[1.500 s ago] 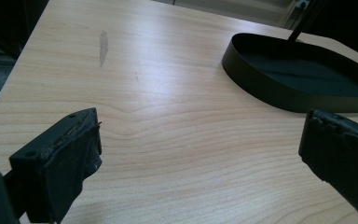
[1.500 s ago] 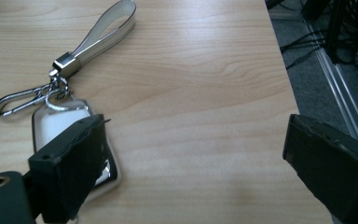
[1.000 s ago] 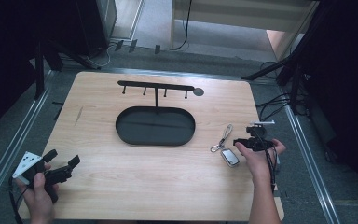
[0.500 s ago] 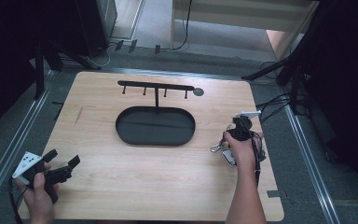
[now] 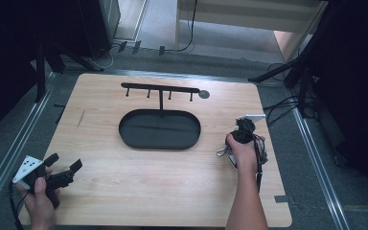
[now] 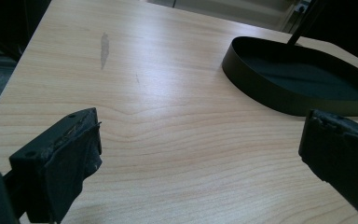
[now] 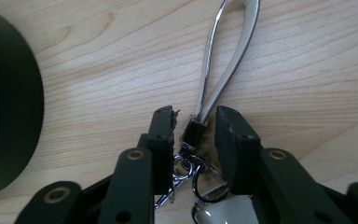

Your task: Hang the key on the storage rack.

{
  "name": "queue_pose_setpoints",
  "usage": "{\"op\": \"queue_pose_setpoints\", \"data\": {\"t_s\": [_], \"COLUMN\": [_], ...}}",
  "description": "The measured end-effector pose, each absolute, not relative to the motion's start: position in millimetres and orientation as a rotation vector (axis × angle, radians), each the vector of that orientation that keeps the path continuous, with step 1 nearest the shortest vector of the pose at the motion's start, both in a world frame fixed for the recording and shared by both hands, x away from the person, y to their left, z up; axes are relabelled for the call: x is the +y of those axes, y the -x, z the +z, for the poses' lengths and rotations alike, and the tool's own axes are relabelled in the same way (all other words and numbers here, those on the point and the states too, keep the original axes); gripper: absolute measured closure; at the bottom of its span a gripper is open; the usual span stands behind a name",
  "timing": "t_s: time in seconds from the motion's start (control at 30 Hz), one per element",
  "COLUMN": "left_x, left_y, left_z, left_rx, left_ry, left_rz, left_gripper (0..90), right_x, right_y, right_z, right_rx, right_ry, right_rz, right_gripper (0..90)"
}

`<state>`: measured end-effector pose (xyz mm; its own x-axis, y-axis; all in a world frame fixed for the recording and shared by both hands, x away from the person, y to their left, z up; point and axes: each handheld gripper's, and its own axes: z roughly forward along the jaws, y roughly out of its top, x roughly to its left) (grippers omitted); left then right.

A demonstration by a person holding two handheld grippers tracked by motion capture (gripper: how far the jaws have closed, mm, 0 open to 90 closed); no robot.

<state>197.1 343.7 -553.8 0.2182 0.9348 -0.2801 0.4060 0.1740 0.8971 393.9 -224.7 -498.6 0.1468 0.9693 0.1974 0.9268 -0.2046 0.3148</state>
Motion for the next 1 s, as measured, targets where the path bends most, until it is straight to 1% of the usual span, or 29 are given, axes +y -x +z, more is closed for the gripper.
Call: {"op": "queue_pose_setpoints", "data": {"t_s": [0.17,0.2,0.23,0.3,0.5,0.67,0.8,1.0], "left_x": [343.8,343.8,343.8,343.9,344.1,343.9,343.8,343.9], "left_y": [-197.1,-197.2,-197.2,-197.2,-197.1,-197.2,-197.2,-197.2], "left_z": [-553.8,-553.8,-553.8,-553.8,-553.8,-553.8,-553.8,-553.8], "left_rx": [1.370,1.370,1.369,1.370,1.370,1.369,1.369,1.369], "left_ry": [-1.414,-1.413,-1.412,-1.412,-1.411,-1.411,-1.413,-1.413], "left_rz": [0.619,0.619,0.618,0.618,0.618,0.619,0.620,0.620], "left_gripper": [0.0,0.0,0.0,0.0,0.0,0.0,0.0,0.0], "right_x": [-219.8,-219.1,-217.0,-216.3,-213.8,-217.2,-217.8,-216.2], "right_y": [-395.5,-395.6,-395.6,-395.4,-392.0,-385.0,-378.8,-372.5], "right_z": [-503.1,-503.5,-504.4,-504.2,-504.1,-501.9,-499.5,-488.1], "right_rx": [1.901,1.901,1.903,1.903,1.904,1.819,1.753,1.658], "right_ry": [-2.272,-2.269,-2.256,-2.252,-2.168,-2.093,-1.961,-1.830], "right_rz": [0.501,0.501,0.511,0.510,0.526,0.643,0.717,0.843], "right_gripper": [74.8,76.7,81.1,82.6,83.2,83.3,83.4,83.4]}}
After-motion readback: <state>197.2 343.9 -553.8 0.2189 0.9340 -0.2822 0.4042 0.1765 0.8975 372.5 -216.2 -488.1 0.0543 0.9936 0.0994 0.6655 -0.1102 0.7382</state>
